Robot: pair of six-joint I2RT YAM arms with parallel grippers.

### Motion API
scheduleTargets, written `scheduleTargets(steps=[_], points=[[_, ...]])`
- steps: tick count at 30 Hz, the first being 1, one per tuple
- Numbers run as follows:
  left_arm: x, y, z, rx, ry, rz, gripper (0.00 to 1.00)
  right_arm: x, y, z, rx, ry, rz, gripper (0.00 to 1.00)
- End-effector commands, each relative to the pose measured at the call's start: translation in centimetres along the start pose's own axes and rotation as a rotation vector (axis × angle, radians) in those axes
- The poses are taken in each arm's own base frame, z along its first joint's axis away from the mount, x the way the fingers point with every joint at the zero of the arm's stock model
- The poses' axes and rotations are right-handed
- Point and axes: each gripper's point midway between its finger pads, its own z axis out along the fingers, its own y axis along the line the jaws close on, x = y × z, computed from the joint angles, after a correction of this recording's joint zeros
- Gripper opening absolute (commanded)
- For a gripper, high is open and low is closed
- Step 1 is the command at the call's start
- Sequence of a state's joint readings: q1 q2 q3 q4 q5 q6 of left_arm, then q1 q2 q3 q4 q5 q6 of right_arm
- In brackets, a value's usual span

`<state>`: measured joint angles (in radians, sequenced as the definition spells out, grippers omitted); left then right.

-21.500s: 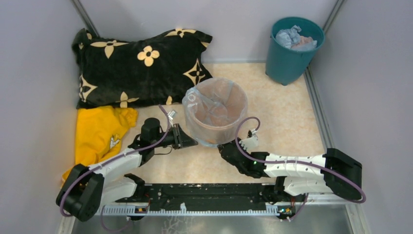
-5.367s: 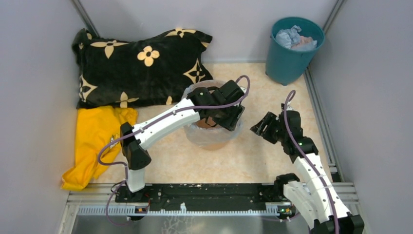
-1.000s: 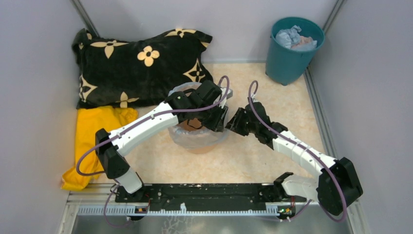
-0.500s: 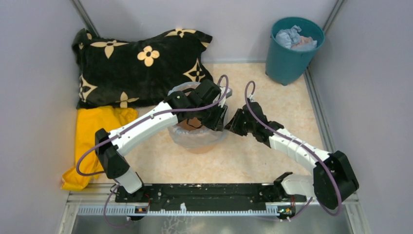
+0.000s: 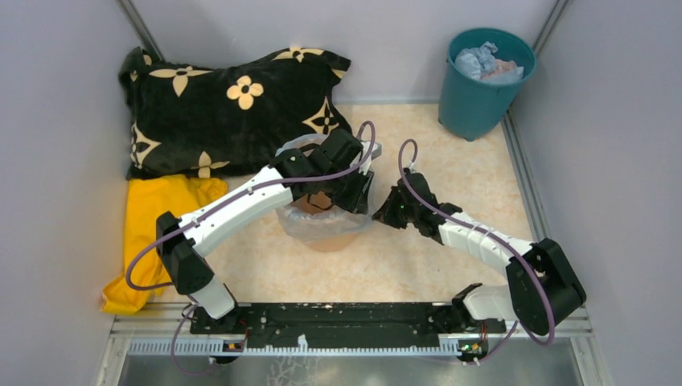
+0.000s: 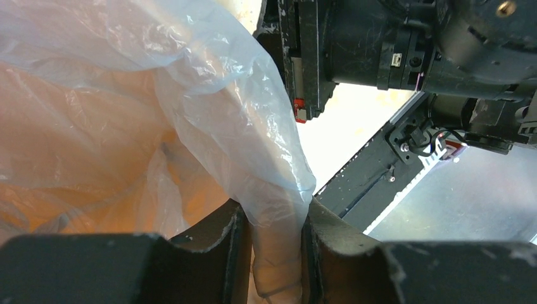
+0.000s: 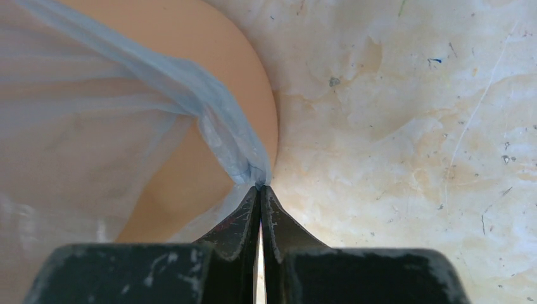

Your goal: Put the trash bags into the trash bin

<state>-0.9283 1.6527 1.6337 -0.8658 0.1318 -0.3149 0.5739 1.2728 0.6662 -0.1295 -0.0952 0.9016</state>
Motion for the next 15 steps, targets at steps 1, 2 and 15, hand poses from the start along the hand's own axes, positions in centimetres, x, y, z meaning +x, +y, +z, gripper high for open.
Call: scheduleTargets(steps=[1, 2, 15], points=[[-1.4, 0.0, -0.8, 0.012, -0.053, -0.010, 0.33, 0.3, 0.0, 0.2, -0.024, -0.015, -0.009, 0.00], [-1.5, 0.1, -0.8, 0.011, -0.054, -0.011, 0.33, 0.4, -0.2, 0.2, -0.022, -0.014, -0.006, 0.00], [-1.5, 0.5, -0.4, 0.010, -0.054, -0.028, 0.31, 1.3, -1.1, 0.2, -0.032, -0.012, -0.008, 0.00]])
